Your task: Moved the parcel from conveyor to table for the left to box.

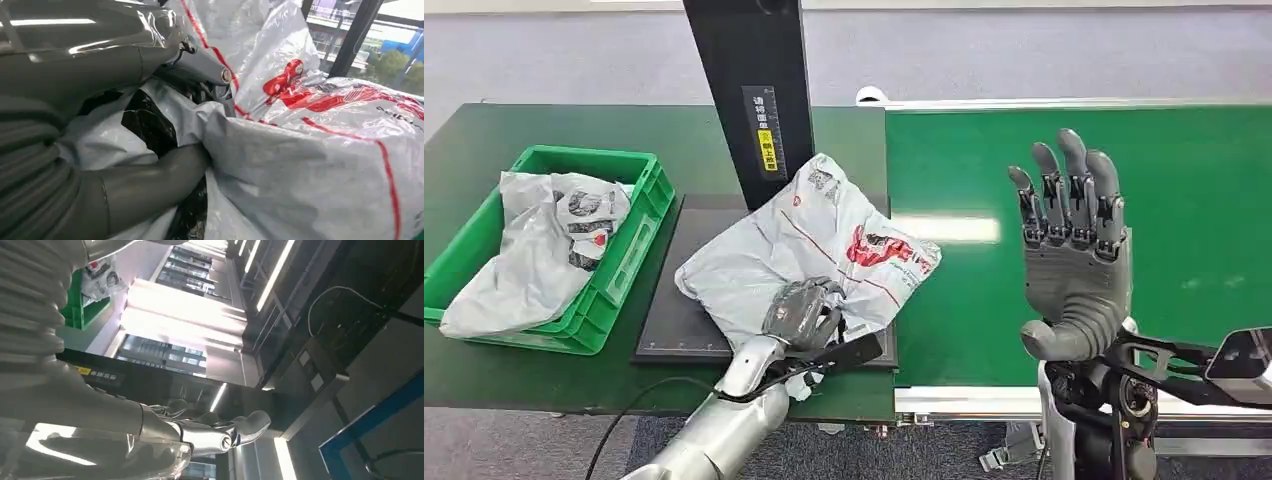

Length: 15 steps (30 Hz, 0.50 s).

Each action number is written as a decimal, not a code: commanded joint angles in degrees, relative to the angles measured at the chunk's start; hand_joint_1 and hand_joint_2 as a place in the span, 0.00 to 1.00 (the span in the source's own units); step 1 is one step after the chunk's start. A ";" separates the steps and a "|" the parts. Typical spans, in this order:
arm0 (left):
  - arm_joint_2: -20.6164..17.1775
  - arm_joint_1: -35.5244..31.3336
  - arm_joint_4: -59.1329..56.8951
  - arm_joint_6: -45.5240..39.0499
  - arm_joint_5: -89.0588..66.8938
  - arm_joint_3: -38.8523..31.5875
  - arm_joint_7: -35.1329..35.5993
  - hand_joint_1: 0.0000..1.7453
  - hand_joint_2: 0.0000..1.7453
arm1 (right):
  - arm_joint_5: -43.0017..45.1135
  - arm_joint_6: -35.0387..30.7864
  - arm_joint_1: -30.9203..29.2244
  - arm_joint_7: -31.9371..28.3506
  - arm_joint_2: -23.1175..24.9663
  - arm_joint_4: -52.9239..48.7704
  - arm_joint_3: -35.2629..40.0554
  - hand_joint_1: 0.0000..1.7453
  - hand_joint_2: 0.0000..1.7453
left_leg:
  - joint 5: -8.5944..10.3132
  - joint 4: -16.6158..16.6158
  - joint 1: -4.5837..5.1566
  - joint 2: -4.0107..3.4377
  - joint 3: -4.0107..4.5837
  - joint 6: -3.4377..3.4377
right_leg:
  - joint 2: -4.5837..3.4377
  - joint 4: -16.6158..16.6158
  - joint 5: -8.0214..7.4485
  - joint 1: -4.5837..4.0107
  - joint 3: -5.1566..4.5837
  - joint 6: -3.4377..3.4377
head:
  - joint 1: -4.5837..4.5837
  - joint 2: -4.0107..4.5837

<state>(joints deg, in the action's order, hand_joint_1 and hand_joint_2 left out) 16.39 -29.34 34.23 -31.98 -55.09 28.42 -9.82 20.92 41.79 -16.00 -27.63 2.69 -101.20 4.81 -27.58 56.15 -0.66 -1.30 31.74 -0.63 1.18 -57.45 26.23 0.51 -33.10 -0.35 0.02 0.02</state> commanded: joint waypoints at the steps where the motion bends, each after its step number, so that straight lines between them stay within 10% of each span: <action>1: -3.66 8.01 27.41 3.47 14.43 -13.54 -9.72 1.00 1.00 | -3.26 -2.03 1.73 -0.80 1.72 1.39 -2.48 0.00 1.00 | -0.01 -0.07 -0.01 -0.08 -0.05 0.01 | -0.24 0.07 -0.04 0.00 -0.01 0.03 | 0.00 -0.02; 10: -9.63 16.56 66.54 -8.02 6.68 -20.42 -7.94 1.00 1.00 | -7.59 -5.67 7.57 -1.54 3.89 -4.50 -5.77 0.00 1.00 | -0.08 -0.01 -0.06 -0.17 0.07 -0.01 | -0.32 -0.02 0.02 -0.07 -0.18 0.06 | 0.00 -0.02; 15: 3.61 15.51 71.41 -8.02 0.50 -48.25 -26.99 1.00 1.00 | -7.73 -5.36 10.63 -2.10 5.31 -4.52 -6.88 0.00 1.00 | -0.05 0.02 -0.08 -0.12 0.18 0.00 | -0.19 -0.03 0.02 -0.08 -0.21 0.01 | 0.00 -0.02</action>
<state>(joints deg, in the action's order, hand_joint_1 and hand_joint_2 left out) 11.19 -15.18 89.69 -39.74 -50.80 9.98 -21.56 13.55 36.50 -9.13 -29.20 4.85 -104.50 0.98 -27.59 56.12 -0.70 -1.33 31.87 -0.65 1.17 -57.46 26.28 0.45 -33.22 -0.35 0.02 0.00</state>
